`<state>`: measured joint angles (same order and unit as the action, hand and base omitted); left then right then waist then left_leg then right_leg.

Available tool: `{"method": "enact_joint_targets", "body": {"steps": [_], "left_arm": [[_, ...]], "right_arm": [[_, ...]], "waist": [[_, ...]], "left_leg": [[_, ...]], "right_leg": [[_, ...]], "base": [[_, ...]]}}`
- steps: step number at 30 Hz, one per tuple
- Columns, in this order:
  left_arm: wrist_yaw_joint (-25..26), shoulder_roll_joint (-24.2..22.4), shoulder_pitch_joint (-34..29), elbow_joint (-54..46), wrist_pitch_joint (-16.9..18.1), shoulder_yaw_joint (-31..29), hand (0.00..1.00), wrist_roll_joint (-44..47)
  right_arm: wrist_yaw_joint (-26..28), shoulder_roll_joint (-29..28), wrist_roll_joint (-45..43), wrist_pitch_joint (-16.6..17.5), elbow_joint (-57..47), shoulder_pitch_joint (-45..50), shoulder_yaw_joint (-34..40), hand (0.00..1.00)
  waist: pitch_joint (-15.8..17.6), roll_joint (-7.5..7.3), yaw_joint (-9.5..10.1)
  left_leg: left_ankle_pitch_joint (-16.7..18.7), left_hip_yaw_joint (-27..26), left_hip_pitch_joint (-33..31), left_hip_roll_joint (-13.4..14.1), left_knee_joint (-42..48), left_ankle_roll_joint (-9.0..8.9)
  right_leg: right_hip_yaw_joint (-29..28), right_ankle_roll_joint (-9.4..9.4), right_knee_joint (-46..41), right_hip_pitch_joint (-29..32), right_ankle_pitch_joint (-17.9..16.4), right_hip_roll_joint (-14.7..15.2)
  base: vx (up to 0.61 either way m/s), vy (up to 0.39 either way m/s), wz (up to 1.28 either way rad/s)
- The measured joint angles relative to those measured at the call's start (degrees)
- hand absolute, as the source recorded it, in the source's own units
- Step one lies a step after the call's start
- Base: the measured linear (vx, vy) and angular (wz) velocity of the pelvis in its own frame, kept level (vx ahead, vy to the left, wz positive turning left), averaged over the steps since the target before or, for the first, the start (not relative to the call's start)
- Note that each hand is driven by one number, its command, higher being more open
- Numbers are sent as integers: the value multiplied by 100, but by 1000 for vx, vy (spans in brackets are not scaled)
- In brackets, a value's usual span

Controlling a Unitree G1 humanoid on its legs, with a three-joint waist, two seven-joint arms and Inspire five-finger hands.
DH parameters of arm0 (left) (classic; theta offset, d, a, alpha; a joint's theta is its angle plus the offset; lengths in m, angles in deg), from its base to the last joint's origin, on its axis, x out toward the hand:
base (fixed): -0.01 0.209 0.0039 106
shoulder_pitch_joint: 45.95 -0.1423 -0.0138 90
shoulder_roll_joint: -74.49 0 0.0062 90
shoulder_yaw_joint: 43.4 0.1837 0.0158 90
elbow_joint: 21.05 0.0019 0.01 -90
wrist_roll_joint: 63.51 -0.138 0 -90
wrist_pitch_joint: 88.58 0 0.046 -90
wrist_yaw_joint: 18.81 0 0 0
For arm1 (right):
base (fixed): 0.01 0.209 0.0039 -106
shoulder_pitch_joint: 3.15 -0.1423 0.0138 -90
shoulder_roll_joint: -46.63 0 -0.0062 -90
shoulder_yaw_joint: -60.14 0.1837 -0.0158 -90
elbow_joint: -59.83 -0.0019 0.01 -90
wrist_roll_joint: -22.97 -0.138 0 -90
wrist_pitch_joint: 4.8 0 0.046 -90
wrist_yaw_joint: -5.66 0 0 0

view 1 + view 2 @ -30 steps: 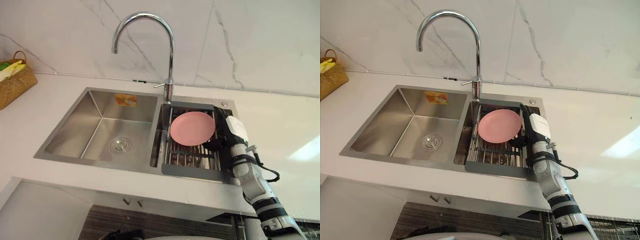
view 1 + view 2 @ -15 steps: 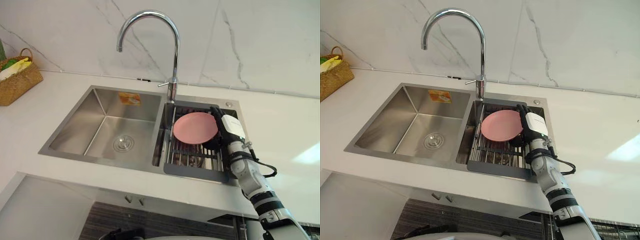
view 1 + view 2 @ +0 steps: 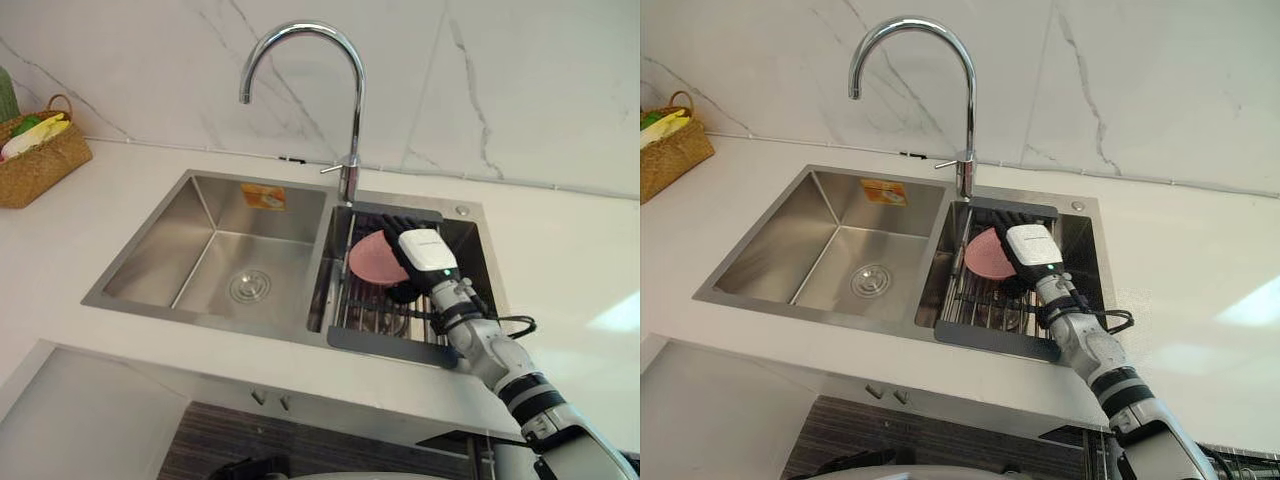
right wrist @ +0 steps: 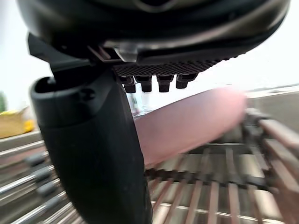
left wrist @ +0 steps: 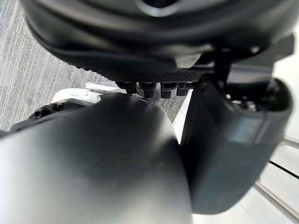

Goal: Walk over to the sink, pick up the cup, carry it to the dishwasher, place the cup inside the dishwasher, then close the dishwasher door

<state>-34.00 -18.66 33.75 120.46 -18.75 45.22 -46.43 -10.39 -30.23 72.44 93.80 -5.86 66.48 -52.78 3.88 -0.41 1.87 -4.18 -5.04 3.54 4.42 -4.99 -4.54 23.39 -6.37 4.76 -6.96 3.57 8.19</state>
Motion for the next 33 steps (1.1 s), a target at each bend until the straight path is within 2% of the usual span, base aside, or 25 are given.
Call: {"method": "enact_joint_targets", "body": {"steps": [3, 13, 22, 27, 33], "left_arm": [[-89, 12, 4, -4, 0, -75, 100, 2], [-184, 47, 6, -4, 5, -101, 100, 2], [-252, 74, 5, 11, 15, -104, 100, 3], [-252, 70, 5, 14, 16, -104, 100, 5], [-251, 70, -12, 34, 18, -105, 100, -1]], "right_arm": [[-2, 2, 149, 71, 85, -138, -90, 0], [-325, 116, 488, 233, 348, -217, -235, 0], [-354, 388, 455, 232, 322, -211, -216, 0], [-354, 469, 207, 248, 93, -141, 24, 0], [-358, 474, -598, 219, -608, -76, 620, 0]], "waist": [[25, -10, 55], [66, -35, 67], [67, -36, 35], [77, -21, -1], [82, -13, -118]], "left_leg": [[-1, 13, 1, -11, 0, 1], [-1, 10, 3, -63, -15, 3], [0, -16, 4, -65, -24, 5], [0, -53, 7, -64, -24, 5], [1, -161, 17, -62, -13, 7]], "right_leg": [[12, -1, -1, -8, -1, 10], [16, -16, -21, -10, -1, 68], [-10, -16, -37, 11, -1, 73], [-66, -15, -72, 50, 0, 79], [-205, -15, -143, 136, 4, 92]], "base": [[0, 0, 0], [0, 0, 0], [0, 0, 0], [0, 0, -3], [-18, 2, -11]]}}
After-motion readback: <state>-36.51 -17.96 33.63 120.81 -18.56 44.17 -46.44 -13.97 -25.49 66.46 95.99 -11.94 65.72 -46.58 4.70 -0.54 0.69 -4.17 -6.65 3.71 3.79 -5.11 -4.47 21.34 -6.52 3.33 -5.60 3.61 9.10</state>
